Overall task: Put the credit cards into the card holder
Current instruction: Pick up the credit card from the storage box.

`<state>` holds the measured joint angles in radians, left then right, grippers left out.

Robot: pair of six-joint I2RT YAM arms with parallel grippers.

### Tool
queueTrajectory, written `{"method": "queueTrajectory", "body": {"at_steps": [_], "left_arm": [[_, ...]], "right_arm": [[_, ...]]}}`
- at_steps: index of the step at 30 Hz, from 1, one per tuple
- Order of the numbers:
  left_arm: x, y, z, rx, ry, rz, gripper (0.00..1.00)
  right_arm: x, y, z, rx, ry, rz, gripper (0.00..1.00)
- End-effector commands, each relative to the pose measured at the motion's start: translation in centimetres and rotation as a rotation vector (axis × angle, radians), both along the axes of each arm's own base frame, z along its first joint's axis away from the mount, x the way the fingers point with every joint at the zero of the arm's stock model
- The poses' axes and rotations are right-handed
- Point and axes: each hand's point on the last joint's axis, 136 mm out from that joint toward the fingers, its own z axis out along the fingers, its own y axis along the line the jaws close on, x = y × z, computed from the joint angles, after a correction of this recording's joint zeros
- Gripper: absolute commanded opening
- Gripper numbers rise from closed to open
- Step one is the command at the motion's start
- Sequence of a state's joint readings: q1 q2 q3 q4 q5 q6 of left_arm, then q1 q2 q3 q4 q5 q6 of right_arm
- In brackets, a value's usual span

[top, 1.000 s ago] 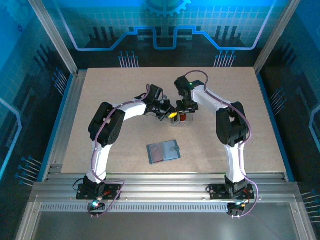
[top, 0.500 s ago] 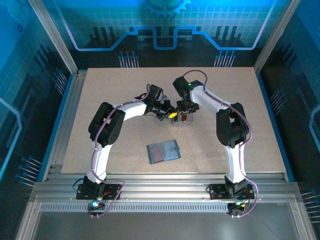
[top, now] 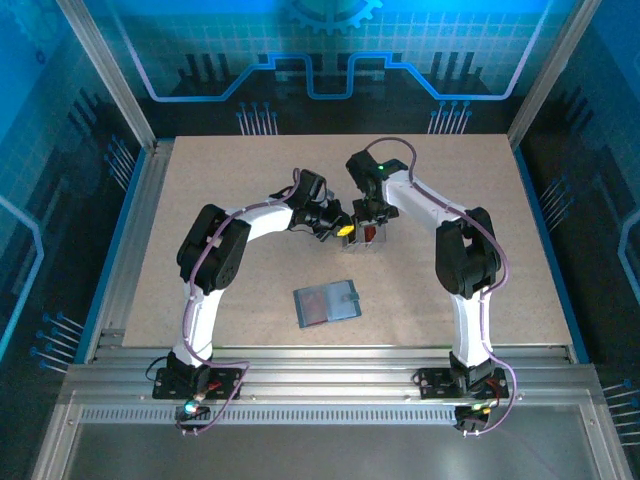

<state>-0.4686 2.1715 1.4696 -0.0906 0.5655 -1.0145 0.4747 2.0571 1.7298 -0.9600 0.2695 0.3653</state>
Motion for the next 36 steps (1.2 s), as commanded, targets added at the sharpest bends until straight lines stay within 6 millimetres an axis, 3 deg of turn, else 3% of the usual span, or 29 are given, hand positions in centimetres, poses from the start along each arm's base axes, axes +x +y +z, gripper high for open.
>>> {"method": "queueTrajectory", "body": {"at_steps": [1,8,18,25,36], "left_arm": [[-2.1,2.1,-5.0,0.13,0.126,0.037,0.02],[-2.0,2.1,-5.1,0.13,0.127,0.035,0.02],[-1.5,1.6,-3.5,0.104,0.098,0.019,0.02],[-1.1,1.1,-1.8,0.079,0.071,0.004,0.03],[-1.1,1.2,-2.1,0.075,0.077,0.006,0.03]], "right_arm": [[-0.7,-0.6,1.1,-0.028,0.008,0.009,0.07],[-0.7,-0.1,2.7,0.001,-0.017,0.021,0.0],[-0.9,1.5,4.6,0.177,-0.007,0.03,0.0],[-1.1,2.0,3.9,0.287,0.043,0.007,0.0],[-1.7,0.3,1.3,0.449,0.119,-0.091,0.0]]}}
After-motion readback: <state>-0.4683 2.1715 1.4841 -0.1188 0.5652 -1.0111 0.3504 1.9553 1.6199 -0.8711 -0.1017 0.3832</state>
